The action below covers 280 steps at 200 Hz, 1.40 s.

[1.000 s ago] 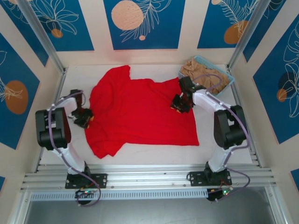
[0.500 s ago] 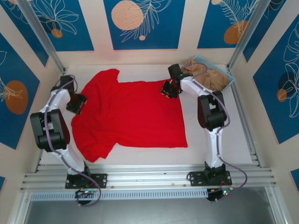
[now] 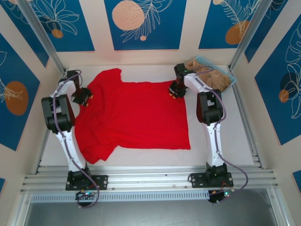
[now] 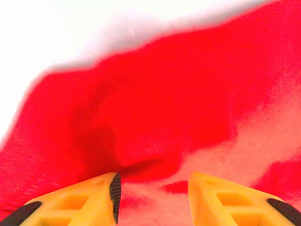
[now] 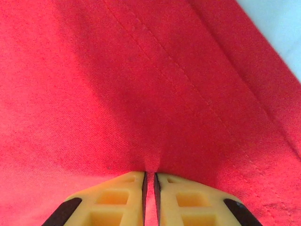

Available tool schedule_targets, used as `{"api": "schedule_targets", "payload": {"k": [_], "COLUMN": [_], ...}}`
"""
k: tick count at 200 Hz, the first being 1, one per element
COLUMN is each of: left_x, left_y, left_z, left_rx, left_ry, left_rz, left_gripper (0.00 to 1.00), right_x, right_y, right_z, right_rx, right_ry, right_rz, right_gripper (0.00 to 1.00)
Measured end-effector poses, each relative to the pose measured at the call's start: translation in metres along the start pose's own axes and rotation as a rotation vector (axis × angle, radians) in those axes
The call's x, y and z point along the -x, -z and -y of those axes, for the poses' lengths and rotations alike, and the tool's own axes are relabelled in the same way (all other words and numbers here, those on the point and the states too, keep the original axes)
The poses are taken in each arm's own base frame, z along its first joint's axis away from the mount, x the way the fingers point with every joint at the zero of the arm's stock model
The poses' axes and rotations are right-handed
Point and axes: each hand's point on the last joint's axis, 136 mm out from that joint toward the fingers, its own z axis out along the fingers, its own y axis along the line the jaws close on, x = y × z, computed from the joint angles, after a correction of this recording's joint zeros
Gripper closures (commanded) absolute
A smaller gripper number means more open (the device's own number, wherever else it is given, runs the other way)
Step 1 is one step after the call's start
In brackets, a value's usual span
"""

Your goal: Fold and stack the t-shirts

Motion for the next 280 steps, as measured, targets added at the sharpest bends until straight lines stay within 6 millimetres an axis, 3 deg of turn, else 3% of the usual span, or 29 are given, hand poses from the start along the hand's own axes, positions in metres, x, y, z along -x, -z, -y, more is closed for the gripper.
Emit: {"api": "schedule_targets", "payload": {"k": [35,62,112,138,152,162,179,195,209,221,236,255,267,280], "left_x": [-0.009,0.000,0.047,0.056,0.053,0.040,0.003,-0.056,-0.111,-0.159,-0.202,-0.230,-0.238,-0.241], "left_y": [-0.012,-0.013,-0.022,-0.005,0.016,0.040,0.084,0.121,0.131,0.124,0.105,0.090,0.088,0.087], "left_z": [-0.005,0.003,0.062,0.075,0.072,0.067,0.048,0.020,-0.016,-0.058,-0.129,-0.201,-0.221,-0.223], "left_rx": [0.032,0.022,-0.124,-0.130,-0.104,-0.082,-0.045,-0.028,-0.003,0.034,0.139,0.263,0.284,0.259], "left_ry": [-0.004,-0.008,-0.048,-0.120,-0.158,-0.182,-0.222,-0.260,-0.280,-0.286,-0.244,-0.172,-0.153,-0.151], "left_rz": [-0.039,-0.051,-0.023,0.050,0.098,0.123,0.147,0.132,0.082,0.006,-0.095,-0.167,-0.181,-0.178], "left_gripper": [0.59,0.59,0.51,0.37,0.36,0.38,0.42,0.42,0.42,0.41,0.39,0.37,0.36,0.36], "right_x": [0.010,0.021,0.028,0.026,0.021,0.012,-0.007,-0.029,-0.052,-0.076,-0.105,-0.144,-0.169,-0.190], "right_y": [0.007,-0.001,-0.010,-0.009,-0.002,0.010,0.042,0.083,0.114,0.133,0.138,0.124,0.110,0.100], "right_z": [0.011,-0.013,-0.053,-0.060,-0.057,-0.051,-0.042,-0.034,-0.025,-0.015,0.002,0.022,0.035,0.044], "right_rx": [-0.016,0.020,0.176,0.208,0.205,0.195,0.204,0.232,0.272,0.313,0.338,0.351,0.353,0.350], "right_ry": [0.002,0.060,0.125,0.185,0.207,0.208,0.209,0.194,0.184,0.181,0.180,0.193,0.209,0.225], "right_rz": [-0.005,-0.009,-0.059,-0.052,-0.039,-0.033,-0.012,0.023,0.044,0.047,0.007,-0.092,-0.169,-0.239], "right_gripper": [0.84,0.83,0.80,0.77,0.76,0.76,0.74,0.72,0.70,0.68,0.66,0.62,0.61,0.61]}}
